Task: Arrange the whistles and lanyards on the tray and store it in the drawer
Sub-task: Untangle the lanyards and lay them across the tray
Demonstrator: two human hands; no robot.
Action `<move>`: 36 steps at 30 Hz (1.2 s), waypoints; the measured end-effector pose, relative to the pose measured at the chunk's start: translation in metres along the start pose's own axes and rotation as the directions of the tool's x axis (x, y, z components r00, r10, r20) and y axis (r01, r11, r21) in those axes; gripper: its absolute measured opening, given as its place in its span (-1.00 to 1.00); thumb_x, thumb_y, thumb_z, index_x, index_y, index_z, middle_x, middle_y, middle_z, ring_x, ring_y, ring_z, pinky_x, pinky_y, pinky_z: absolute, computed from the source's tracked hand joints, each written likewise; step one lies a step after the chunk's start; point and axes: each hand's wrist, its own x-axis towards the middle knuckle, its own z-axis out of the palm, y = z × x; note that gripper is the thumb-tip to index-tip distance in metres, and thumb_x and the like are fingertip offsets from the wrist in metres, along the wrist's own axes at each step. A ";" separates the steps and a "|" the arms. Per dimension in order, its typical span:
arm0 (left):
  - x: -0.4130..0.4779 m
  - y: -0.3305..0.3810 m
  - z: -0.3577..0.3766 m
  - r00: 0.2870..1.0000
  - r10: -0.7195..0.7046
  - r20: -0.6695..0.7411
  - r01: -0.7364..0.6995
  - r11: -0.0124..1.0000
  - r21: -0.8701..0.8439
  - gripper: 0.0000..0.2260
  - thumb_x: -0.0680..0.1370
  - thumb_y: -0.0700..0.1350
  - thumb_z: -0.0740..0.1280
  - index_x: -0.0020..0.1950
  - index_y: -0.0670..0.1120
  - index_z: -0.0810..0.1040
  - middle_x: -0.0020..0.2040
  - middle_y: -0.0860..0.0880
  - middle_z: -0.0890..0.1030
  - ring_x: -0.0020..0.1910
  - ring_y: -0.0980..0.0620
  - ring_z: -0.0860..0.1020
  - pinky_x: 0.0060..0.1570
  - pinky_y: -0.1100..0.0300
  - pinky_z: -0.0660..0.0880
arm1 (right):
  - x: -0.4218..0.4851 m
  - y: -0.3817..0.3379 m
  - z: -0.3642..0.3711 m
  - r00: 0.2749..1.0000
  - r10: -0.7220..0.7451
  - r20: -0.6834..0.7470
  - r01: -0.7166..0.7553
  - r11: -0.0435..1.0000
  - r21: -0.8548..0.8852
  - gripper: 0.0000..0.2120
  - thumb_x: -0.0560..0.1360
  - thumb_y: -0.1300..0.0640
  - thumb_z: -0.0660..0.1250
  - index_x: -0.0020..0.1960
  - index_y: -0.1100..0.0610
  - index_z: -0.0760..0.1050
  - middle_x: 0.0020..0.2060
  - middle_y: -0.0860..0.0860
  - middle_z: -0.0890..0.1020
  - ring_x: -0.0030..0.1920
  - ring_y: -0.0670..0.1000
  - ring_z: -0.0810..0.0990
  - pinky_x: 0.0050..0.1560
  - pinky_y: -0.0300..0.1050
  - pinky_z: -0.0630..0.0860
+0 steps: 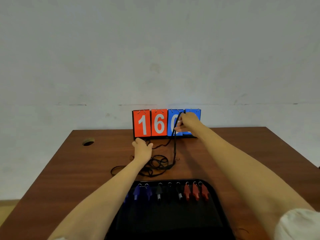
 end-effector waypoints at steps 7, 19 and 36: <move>0.000 -0.019 0.034 0.827 0.088 0.556 -0.390 0.802 0.453 -0.57 0.48 0.05 0.40 0.27 -0.11 0.49 0.26 -0.10 0.47 0.24 -0.10 0.45 0.21 0.06 0.43 | 0.031 0.027 -0.005 0.994 0.005 -0.106 -0.007 1.000 -0.023 -0.73 0.57 0.27 0.11 0.21 0.34 0.44 -0.30 0.08 0.51 -0.34 0.01 0.53 -0.29 -0.14 0.56; 0.003 -0.008 0.022 0.989 0.144 0.018 -0.141 0.984 -0.114 -0.93 0.61 -0.12 0.21 0.04 -0.11 0.40 -0.12 -0.04 0.58 -0.16 -0.01 0.55 -0.30 0.30 0.39 | 0.035 0.044 -0.028 0.990 -0.059 -0.130 0.021 0.962 -0.273 -0.75 0.61 0.28 0.02 0.12 0.33 0.43 -0.36 0.10 0.51 -0.39 0.00 0.51 -0.24 -0.10 0.54; -0.048 0.085 -0.027 0.849 0.431 0.307 -0.435 0.899 -0.059 -0.29 0.48 -0.01 0.41 0.53 -0.03 0.11 0.45 -0.07 0.28 0.17 -0.02 0.50 0.21 0.11 0.47 | -0.062 -0.048 -0.022 0.858 -0.463 0.222 0.508 0.708 -0.491 -0.80 0.59 0.15 0.18 0.01 0.21 0.54 -0.32 -0.03 0.54 -0.31 -0.05 0.52 -0.34 -0.36 0.43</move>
